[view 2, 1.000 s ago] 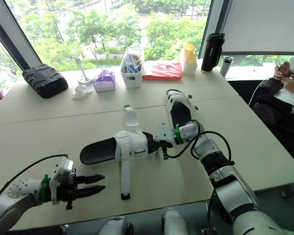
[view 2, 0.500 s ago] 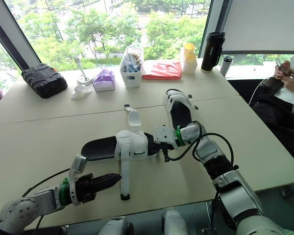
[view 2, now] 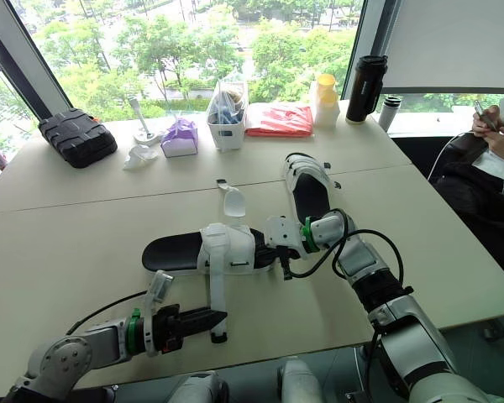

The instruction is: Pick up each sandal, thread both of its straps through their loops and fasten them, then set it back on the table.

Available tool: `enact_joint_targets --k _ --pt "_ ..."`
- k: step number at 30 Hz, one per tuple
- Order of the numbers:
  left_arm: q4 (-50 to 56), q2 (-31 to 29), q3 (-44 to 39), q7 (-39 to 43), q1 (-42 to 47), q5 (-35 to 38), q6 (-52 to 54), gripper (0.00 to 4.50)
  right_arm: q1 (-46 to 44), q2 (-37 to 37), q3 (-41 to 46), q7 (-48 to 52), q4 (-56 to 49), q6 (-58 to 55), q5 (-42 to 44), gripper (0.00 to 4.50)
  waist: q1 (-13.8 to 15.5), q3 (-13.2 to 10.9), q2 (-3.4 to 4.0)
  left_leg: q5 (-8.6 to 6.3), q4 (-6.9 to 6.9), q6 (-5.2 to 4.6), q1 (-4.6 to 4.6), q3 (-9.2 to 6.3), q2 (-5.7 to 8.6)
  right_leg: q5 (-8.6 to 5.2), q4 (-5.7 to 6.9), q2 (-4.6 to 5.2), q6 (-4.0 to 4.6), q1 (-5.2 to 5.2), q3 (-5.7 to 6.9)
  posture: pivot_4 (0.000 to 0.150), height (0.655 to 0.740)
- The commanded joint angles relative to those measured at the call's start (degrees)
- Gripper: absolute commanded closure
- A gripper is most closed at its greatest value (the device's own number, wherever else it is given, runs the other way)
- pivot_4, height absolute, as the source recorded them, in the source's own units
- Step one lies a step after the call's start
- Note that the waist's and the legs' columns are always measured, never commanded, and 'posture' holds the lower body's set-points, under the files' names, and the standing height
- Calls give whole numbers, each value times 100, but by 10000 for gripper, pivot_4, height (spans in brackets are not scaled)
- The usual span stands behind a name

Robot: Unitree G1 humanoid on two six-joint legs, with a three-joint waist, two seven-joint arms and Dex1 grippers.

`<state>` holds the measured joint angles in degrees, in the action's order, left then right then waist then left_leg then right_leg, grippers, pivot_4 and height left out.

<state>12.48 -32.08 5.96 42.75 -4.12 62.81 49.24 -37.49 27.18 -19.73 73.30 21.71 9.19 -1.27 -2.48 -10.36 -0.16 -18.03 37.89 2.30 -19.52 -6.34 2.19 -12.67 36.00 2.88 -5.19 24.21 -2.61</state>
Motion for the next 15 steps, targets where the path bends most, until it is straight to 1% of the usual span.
enact_joint_targets --k 1,3,4,6,7,8,13,15 --pt "160 99 -13 60 5 -117 101 27396 68 21 -117 86 -39 24 -29 45000 0 0 0 0 0 0 0 0 0 0 0 0 0 0 0 1500 7400" --pt "167 151 -5 48 9 -187 132 27396 60 22 -118 79 -21 42 -40 45000 1 0 0 0 0 0 0 0 0 0 -1 1 0 0 -1 1500 7400" --pt "166 174 -11 48 15 -210 146 29777 54 21 -119 75 -10 52 -46 45000 1 0 0 0 0 0 0 0 0 0 -1 1 0 0 -1 1500 7400" --pt "159 213 -44 48 31 -236 171 36072 47 18 -121 69 6 66 -55 45000 4 1 1 0 0 0 0 0 0 0 -1 1 0 -1 -1 1500 7400" --pt "156 226 -58 58 39 -256 183 41333 39 13 -121 63 20 75 -60 45000 7 1 2 0 0 0 1 0 0 0 -1 2 0 -3 -1 1500 7400" --pt "159 238 -86 66 50 -257 207 44516 29 6 -120 57 39 81 -62 45000 8 2 3 0 0 0 2 0 0 -1 -1 3 -1 -4 -1 1500 7400" --pt "201 268 -220 103 72 -259 307 44516 17 -13 -123 30 89 126 -83 45000 3 2 3 0 0 0 6 0 0 -5 -3 2 -5 -9 0 1500 7400" --pt "284 204 -404 181 138 -159 324 44516 9 -30 -132 13 127 156 -97 45000 2 2 3 0 0 0 6 -1 0 -5 -2 2 -5 -9 0 1500 7400"
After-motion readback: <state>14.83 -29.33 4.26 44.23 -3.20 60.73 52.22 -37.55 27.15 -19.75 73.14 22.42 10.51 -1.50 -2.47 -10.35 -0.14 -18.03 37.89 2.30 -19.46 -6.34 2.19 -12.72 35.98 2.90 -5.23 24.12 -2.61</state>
